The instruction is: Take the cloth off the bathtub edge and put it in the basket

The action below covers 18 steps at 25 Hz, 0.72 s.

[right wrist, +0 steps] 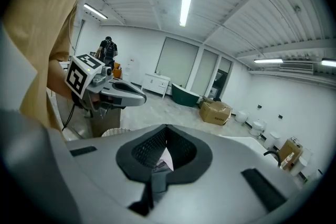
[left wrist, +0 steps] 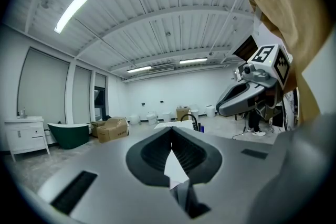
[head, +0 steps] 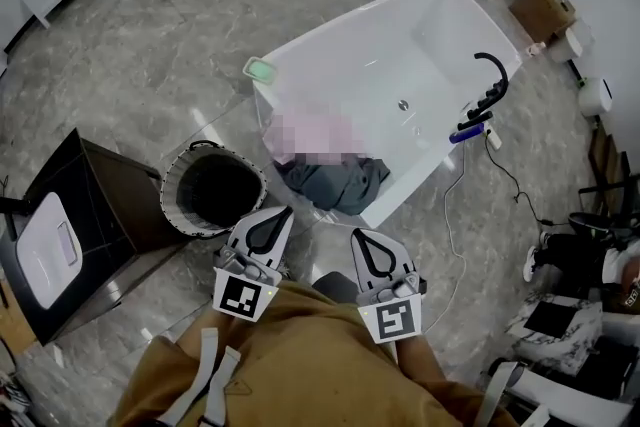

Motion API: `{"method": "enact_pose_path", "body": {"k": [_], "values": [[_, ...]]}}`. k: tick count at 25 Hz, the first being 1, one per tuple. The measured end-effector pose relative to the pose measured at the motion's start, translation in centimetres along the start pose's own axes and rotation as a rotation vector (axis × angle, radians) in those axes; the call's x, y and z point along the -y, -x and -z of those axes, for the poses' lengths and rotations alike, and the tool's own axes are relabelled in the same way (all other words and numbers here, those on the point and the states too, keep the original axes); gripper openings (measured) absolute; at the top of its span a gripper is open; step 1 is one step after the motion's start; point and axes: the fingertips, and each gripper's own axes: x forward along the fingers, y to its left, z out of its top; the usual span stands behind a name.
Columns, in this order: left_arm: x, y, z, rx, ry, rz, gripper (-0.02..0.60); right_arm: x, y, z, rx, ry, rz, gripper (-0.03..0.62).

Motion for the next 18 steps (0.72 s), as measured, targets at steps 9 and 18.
{"method": "enact_pose_path", "body": {"k": [9,18], "values": [[-1.0,-3.2,-0.5,-0.020,0.010,-0.060,0.008,2.4,-3.0,2.4,-0.025,0.067,-0.057,0.003],[-0.3,-5.1,1.5,-0.106,0.008,-0.057,0.008,3.4,-8.0,7.6,-0.094,0.176,-0.144,0.003]]}}
